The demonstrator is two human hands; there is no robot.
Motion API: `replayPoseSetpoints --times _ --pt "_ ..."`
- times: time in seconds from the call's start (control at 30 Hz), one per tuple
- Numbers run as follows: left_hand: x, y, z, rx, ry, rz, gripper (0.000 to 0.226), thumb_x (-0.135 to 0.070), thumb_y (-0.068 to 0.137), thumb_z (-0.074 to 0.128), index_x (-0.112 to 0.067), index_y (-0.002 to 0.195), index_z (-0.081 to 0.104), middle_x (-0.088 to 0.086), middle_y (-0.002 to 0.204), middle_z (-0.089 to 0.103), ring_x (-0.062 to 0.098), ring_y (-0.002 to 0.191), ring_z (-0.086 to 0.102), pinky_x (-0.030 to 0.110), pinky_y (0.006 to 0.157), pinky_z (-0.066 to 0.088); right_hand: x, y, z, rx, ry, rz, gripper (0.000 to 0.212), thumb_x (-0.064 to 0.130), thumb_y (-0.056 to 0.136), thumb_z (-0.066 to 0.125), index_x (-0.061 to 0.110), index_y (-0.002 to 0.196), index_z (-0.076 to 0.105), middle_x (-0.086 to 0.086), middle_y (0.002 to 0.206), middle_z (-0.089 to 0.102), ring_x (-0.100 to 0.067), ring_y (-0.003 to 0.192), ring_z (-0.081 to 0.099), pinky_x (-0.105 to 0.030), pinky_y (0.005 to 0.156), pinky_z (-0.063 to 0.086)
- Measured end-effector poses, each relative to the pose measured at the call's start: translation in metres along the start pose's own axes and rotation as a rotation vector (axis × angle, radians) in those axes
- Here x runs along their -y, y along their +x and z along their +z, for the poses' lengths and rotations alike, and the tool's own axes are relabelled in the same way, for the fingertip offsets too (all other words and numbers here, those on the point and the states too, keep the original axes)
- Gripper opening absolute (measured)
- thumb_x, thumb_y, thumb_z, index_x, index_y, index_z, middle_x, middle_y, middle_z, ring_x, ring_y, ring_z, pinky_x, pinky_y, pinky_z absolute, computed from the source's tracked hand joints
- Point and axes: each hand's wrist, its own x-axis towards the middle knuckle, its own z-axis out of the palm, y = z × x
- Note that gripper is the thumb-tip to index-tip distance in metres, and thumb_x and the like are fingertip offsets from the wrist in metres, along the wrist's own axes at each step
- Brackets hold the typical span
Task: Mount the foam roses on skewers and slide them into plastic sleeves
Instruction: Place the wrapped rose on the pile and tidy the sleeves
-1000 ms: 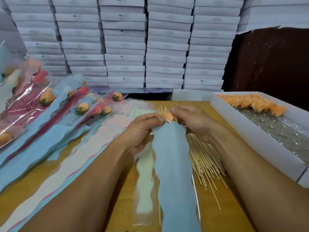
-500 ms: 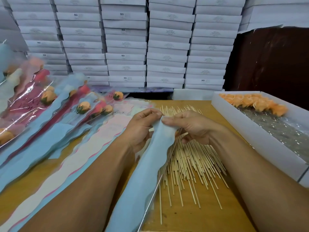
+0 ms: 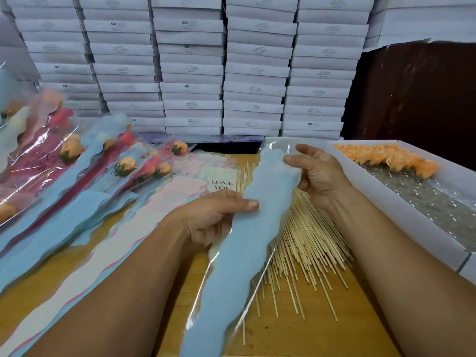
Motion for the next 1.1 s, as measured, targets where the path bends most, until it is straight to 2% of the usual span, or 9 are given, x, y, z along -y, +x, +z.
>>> replayPoseSetpoints --times 0.13,0.3,0.43,0.53,0.6,0.73,0.9,1.0,1.1 --pt "0.0 -0.002 0.001 0.084 0.11 -0.026 0.02 -0.015 0.072 0.08 -0.009 0.091 0.08 0.011 0.089 0.077 0.021 0.075 0.075 0.03 0.067 0.06 0.0 0.002 0.0 -0.116 0.051 -0.01 0.043 0.006 0.082 0.08 0.01 0.119 0.058 -0.004 0.081 0.063 -0.009 0.048 0.048 -0.022 0.042 0.035" --pt "-0.002 -0.001 0.001 0.118 0.107 -0.01 0.035 -0.017 0.064 0.091 -0.008 0.095 0.078 0.013 0.092 0.075 0.024 0.078 0.075 0.032 0.068 0.06 -0.001 0.001 0.006 -0.039 0.118 -0.013 0.045 0.025 0.089 0.077 0.0 0.124 0.062 -0.01 0.094 0.07 -0.024 0.08 0.063 -0.036 0.068 0.051" --pt "-0.002 0.001 0.0 -0.049 0.036 0.05 0.019 -0.007 0.075 0.076 -0.003 0.093 0.076 0.02 0.088 0.073 0.029 0.07 0.073 0.034 0.062 0.059 0.001 -0.006 0.014 0.098 0.018 0.102 0.042 0.046 0.095 0.065 0.005 0.105 0.071 -0.01 0.084 0.073 -0.02 0.066 0.069 -0.031 0.053 0.057" --pt "-0.002 0.004 0.0 -0.172 -0.04 0.151 0.014 -0.004 0.076 0.074 -0.003 0.089 0.077 0.021 0.084 0.072 0.029 0.065 0.071 0.034 0.058 0.058 0.001 -0.015 0.015 0.297 -0.201 0.254 0.051 0.055 0.094 0.061 0.005 0.088 0.07 -0.012 0.074 0.071 -0.02 0.056 0.067 -0.025 0.041 0.048" --pt "-0.003 0.006 -0.002 -0.234 -0.073 0.201 0.013 -0.005 0.076 0.075 -0.003 0.088 0.077 0.02 0.085 0.073 0.029 0.065 0.071 0.034 0.057 0.057 0.002 -0.022 0.015 0.536 -0.416 0.298 0.05 0.057 0.087 0.067 0.009 0.079 0.074 -0.014 0.074 0.071 -0.018 0.054 0.064 -0.022 0.039 0.043" --pt "-0.002 0.012 -0.005 -0.372 -0.145 0.284 0.013 -0.009 0.079 0.072 -0.004 0.091 0.076 0.019 0.092 0.073 0.031 0.075 0.071 0.037 0.067 0.059 0.003 -0.039 0.025 0.92 -0.658 0.338 0.028 0.037 0.087 0.074 0.011 0.078 0.079 -0.014 0.072 0.072 -0.012 0.048 0.062 -0.015 0.033 0.035" --pt "-0.007 0.013 -0.005 -0.482 -0.184 0.287 0.02 -0.012 0.087 0.067 0.0 0.103 0.07 0.019 0.099 0.073 0.03 0.079 0.071 0.037 0.071 0.059 -0.002 -0.047 0.037 0.853 -0.621 0.38 0.025 0.018 0.096 0.066 0.0 0.079 0.069 -0.011 0.065 0.07 -0.009 0.041 0.057 -0.014 0.03 0.032" --pt "-0.016 0.012 -0.002 -0.54 -0.168 0.171 0.032 -0.024 0.091 0.068 -0.001 0.113 0.068 0.017 0.108 0.074 0.03 0.087 0.072 0.038 0.077 0.059 -0.004 -0.047 0.038 0.819 -0.559 0.354 0.034 0.019 0.098 0.064 0.007 0.067 0.072 -0.009 0.061 0.068 -0.008 0.038 0.054 -0.015 0.029 0.031" --pt "-0.027 0.016 0.006 -0.69 0.049 0.12 0.034 -0.024 0.096 0.063 0.002 0.118 0.064 0.014 0.094 0.074 0.025 0.069 0.069 0.031 0.059 0.058 -0.007 -0.043 0.038 0.736 -0.524 0.312 0.049 0.023 0.1 0.062 0.019 0.052 0.074 -0.005 0.056 0.065 -0.007 0.038 0.051 -0.015 0.032 0.032"
